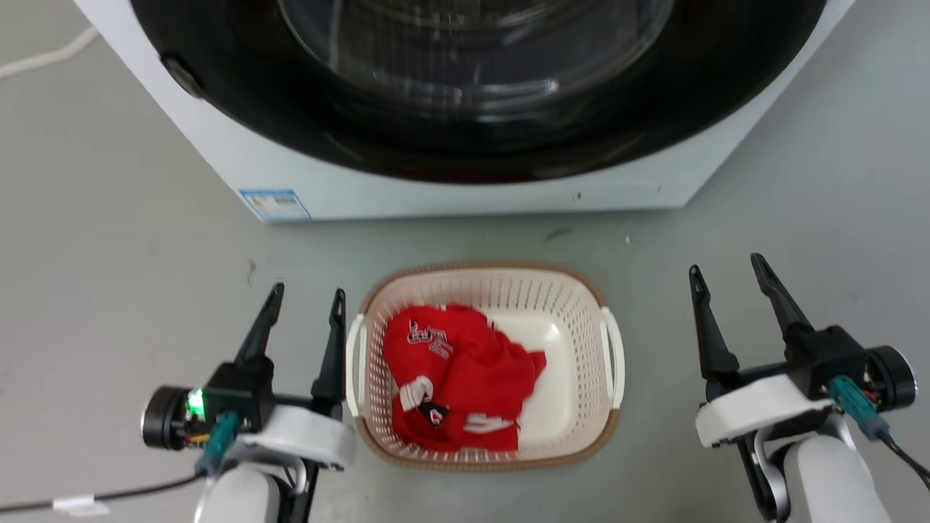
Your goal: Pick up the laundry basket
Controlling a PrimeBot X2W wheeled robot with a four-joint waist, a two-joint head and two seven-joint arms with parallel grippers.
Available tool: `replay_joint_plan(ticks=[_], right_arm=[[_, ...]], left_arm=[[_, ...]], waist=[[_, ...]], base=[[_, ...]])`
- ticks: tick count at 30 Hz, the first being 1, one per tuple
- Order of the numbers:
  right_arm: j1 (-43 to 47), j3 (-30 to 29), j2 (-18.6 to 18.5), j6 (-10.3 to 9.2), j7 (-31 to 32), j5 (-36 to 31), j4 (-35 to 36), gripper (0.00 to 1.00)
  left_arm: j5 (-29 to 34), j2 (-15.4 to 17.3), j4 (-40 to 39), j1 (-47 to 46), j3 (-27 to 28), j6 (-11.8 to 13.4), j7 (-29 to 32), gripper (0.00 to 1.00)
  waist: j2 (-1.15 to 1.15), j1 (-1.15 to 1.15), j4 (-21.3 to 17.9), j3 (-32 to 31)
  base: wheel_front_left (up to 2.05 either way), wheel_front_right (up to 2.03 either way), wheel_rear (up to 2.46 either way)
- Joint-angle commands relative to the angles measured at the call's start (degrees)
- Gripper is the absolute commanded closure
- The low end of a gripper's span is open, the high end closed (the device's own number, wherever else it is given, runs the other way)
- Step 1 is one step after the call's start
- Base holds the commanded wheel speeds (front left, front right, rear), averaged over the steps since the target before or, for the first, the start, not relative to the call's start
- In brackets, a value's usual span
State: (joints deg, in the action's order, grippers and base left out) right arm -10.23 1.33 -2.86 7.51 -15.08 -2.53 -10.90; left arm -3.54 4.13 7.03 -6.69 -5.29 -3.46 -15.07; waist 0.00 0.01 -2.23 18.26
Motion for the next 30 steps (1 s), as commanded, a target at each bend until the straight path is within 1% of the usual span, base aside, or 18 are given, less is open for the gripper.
replay_joint_plan(ticks=[1,5,7,12,15,19,21,24,27,28,30], right_arm=[[-2.8,0.2,0.0,-0.04,0.0,-0.3,-2.4,0.0],[-7.6,0.6,0.0,-0.04,2.2,0.3,-8.1,0.0],[-9.8,0.9,0.0,-0.04,3.4,0.6,-11.0,0.0],[-15.2,1.7,0.0,-0.04,7.2,1.6,-18.1,0.0],[-18.6,2.7,0.0,-0.04,9.8,2.1,-22.5,0.0],[-23.2,5.0,0.0,-0.04,12.2,4.1,-28.1,0.0],[-25.5,6.1,0.0,-0.04,13.5,5.7,-31.0,0.0],[-28.8,7.3,0.0,-0.04,15.4,7.0,-35.4,0.0],[-31.7,8.6,0.0,-0.04,17.6,10.4,-39.8,0.0],[-31.7,8.6,0.0,-0.04,17.6,10.4,-39.8,0.0],[-34.0,9.8,0.0,-0.04,18.7,11.8,-42.4,0.0]], left_arm=[[0.0,0.6,2.5,-3.3,1.0,-0.6,-0.2,0.0],[-0.3,1.8,8.3,-8.6,2.1,-1.8,-0.1,0.0],[0.5,3.1,12.1,-11.2,1.3,-2.6,-0.2,0.0],[1.4,5.4,24.8,-18.7,-1.3,-3.5,-0.2,0.0],[0.6,5.8,33.4,-22.7,-2.8,-3.8,0.1,0.0],[-1.1,6.3,41.9,-28.9,-4.5,-3.9,0.4,0.0],[-2.9,5.9,45.6,-31.2,-6.8,-4.0,1.3,0.0],[-6.0,6.4,49.2,-34.7,-11.3,-4.0,2.5,0.0],[-9.9,7.0,51.8,-37.1,-15.9,-4.0,4.1,0.0],[-9.9,7.0,51.8,-37.1,-15.9,-4.0,4.1,0.0],[-12.6,7.5,52.9,-38.4,-18.9,-4.0,5.8,0.0]], waist=[[0.0,-0.01,-0.3,7.8],[0.0,-0.01,-0.7,12.0],[0.0,-0.01,-0.8,13.7],[0.0,-0.01,-0.7,17.5],[0.0,-0.01,-0.5,19.7],[0.0,-0.01,-0.5,22.5],[0.0,-0.01,-0.3,23.7],[0.0,-0.01,-0.3,25.1],[0.0,-0.01,-0.1,26.5],[0.0,-0.01,-0.1,26.5],[0.0,-0.01,-0.1,27.4]], base=[[0.0,0.0,0.0],[0.0,0.0,0.0],[0.0,0.0,0.0],[0.0,0.0,0.0],[0.0,0.0,0.0],[0.0,0.0,0.0],[0.0,0.0,0.0],[0.0,0.0,0.0],[0.0,0.0,0.0],[0.0,0.0,0.0],[0.0,0.0,0.0]])
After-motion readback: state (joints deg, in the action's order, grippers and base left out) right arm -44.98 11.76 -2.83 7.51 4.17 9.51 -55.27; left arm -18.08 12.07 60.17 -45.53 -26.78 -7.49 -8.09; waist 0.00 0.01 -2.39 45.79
